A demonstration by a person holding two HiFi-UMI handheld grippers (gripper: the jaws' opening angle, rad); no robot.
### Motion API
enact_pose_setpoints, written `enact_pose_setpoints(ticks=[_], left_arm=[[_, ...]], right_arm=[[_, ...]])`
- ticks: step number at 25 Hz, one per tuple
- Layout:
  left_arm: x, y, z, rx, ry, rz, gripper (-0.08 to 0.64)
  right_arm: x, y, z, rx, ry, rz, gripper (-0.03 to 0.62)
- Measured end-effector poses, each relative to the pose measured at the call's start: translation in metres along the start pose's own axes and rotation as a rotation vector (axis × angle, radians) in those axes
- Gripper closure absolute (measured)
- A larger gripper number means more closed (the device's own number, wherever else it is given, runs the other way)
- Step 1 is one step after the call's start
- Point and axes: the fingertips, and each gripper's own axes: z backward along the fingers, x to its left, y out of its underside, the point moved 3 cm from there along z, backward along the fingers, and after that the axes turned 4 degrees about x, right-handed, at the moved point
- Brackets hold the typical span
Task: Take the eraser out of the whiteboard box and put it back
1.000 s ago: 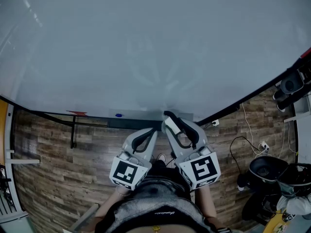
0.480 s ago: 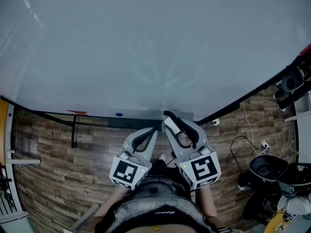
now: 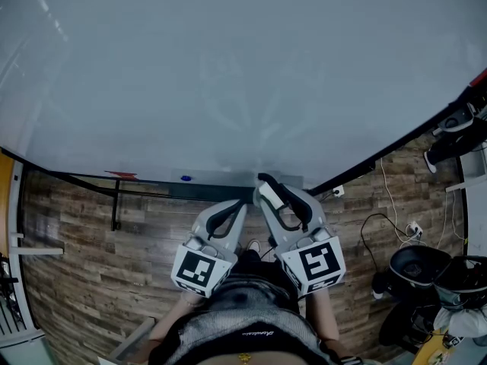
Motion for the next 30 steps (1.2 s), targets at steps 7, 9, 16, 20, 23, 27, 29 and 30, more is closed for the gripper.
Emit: enact_pose_setpoints(ticks=[7,9,16,20,23,27,29,30], left_arm=[[0.001,0.002,-0.002,0.001,-0.011,0.002,0.558],[0.001,0.002,-0.001,0.001,-0.015,0.003,0.558],[0.005,0.004,-0.006,0.011,-0.033,0.007,0.558],[0.008,0.003,-0.008,0.013,-0.04,0.011,0.558],[0.011,0.005,-0.011,0.019,-0.044,0.016,0.558],[0.013,0.007,-0.012,0.017,-0.042,-0.026,0.558],[0.013,0.005,-0.012,0.017,-0.05,0.009,0.558],[0.013,0.006,-0.013,0.017,-0.05,0.013,0.558]], right_arm=[[-0.004,0.013,-0.007,0.023,-0.002,0.001,0.433],[-0.006,0.018,-0.01,0.035,-0.003,-0.003,0.433],[-0.015,0.041,-0.024,0.086,-0.013,-0.019,0.433],[-0.018,0.052,-0.033,0.117,-0.022,-0.024,0.433],[-0.021,0.061,-0.039,0.141,-0.029,-0.031,0.433],[-0.021,0.074,-0.044,0.168,-0.038,-0.035,0.433],[-0.022,0.081,-0.047,0.18,-0.045,-0.042,0.433],[-0.023,0.085,-0.049,0.185,-0.048,-0.048,0.433]])
